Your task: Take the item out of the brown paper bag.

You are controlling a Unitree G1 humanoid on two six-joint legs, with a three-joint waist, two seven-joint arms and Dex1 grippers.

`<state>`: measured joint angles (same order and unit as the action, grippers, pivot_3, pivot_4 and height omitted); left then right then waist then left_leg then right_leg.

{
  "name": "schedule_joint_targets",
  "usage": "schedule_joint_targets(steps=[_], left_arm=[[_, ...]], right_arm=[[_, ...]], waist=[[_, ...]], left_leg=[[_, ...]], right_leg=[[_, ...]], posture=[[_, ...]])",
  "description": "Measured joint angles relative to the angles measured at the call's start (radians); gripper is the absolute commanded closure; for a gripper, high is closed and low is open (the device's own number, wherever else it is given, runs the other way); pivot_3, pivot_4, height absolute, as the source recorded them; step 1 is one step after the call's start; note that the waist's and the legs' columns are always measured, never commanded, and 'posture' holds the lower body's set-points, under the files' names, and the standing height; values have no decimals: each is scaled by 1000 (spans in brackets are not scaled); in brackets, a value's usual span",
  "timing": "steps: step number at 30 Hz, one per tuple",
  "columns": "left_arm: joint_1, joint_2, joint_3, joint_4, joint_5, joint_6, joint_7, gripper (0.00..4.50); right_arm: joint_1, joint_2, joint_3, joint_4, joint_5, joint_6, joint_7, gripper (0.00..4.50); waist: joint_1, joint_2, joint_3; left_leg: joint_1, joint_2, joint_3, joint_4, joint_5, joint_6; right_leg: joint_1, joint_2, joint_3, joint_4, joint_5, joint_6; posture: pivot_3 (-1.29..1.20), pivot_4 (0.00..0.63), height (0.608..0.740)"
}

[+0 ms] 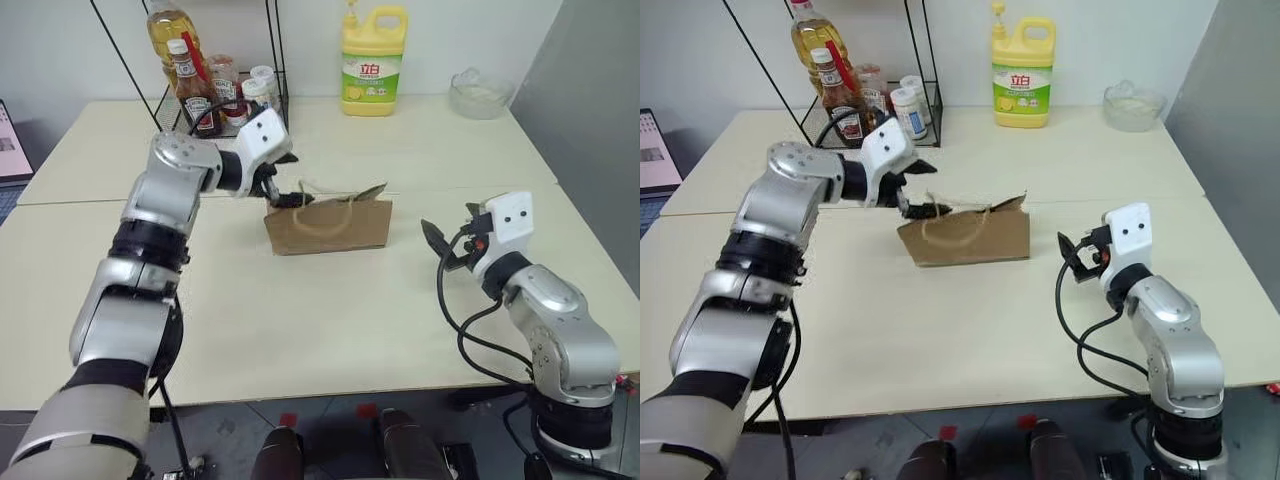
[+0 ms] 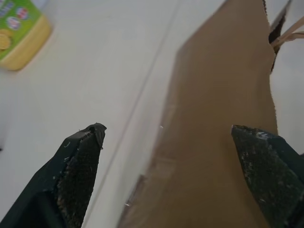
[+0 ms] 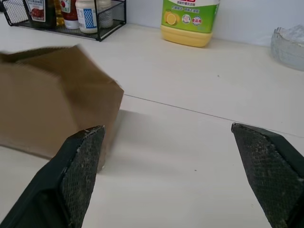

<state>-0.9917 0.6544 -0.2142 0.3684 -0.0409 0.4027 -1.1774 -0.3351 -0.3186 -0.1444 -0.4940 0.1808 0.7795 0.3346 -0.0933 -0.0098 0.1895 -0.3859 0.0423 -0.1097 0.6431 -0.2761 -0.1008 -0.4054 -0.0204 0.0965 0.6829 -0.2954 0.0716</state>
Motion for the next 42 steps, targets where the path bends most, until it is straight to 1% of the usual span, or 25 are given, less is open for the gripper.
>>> schedule_joint_targets(steps=[1, 4, 8, 11, 15, 21, 29, 32, 36, 40, 42], left_arm=[[60, 17, 2, -93, -13, 49, -5, 0], [175, 47, 3, -261, -36, 143, -9, 0], [285, 73, 9, -427, -59, 259, 27, 0], [312, 90, 9, -485, -71, 296, 40, 0], [336, 124, 9, -523, -78, 296, 37, 0], [358, 187, 5, -530, -91, 169, -32, 0], [303, 249, 10, -473, -132, -23, -193, 0], [303, 253, 10, -466, -151, -99, -251, 0], [320, 252, 10, -458, -153, -260, -295, 0], [366, 228, -13, -450, -149, -433, -341, 0], [370, 208, -38, -411, -124, -556, -362, 0]], right_arm=[[-7, -6, -2, 19, 1, -10, 1, 30], [-15, -14, -9, 56, 3, -30, 1, 30], [-18, -23, -11, 80, 11, -54, 8, 30], [-17, -28, -11, 94, 23, -69, 15, 30], [-9, -45, -10, 114, 33, -87, 26, 30], [20, -72, -9, 114, 38, -101, 40, 30], [95, -111, 25, 67, 58, -106, 94, 30], [101, -121, 30, 64, 68, -108, 105, 30], [110, -148, 34, 58, 77, -115, 131, 30], [156, -213, 58, 30, 90, -136, 209, 30], [178, -252, 70, 18, 111, -155, 264, 30]], waist=[[1, 0, 0], [6, 0, 0], [7, 0, 0], [8, 0, 0], [8, 0, 0], [9, 0, 0], [10, 0, 0], [10, 0, 0], [10, 0, 0], [11, 0, 0], [12, 0, 0]], left_leg=[[0, 0, 0, 0, 0, 0], [1, 0, 0, 1, -1, 1], [1, 0, 0, 1, -2, 4], [1, 0, 0, 1, -2, 4], [1, 0, 0, 1, -2, 4], [1, 0, 1, 1, -2, 4], [0, 0, 1, 1, -2, 4], [0, 0, 1, 1, -2, 4], [0, 0, 1, 1, -2, 4], [0, 0, 1, 1, -2, 4], [0, 0, 1, 2, -2, 4]], right_leg=[[0, 0, 0, 0, 0, 0], [1, 0, 0, 1, 0, 0], [1, 0, 0, 1, 0, 0], [1, 0, 0, 1, 0, 0], [1, 0, 0, 1, 0, 0], [1, 0, 0, 1, 0, 0], [1, 0, 0, 0, 0, 0], [1, 0, 0, 0, 0, 0], [1, 0, 0, 0, 0, 0], [1, 0, 0, -1, 0, 0], [1, 0, 0, -1, 0, 0]], posture=[[0, 150, 740], [0, 150, 740], [0, 150, 740], [0, 150, 740], [0, 150, 740], [0, 150, 740], [0, 150, 740], [0, 150, 740], [0, 150, 740], [0, 150, 740], [0, 150, 740]])
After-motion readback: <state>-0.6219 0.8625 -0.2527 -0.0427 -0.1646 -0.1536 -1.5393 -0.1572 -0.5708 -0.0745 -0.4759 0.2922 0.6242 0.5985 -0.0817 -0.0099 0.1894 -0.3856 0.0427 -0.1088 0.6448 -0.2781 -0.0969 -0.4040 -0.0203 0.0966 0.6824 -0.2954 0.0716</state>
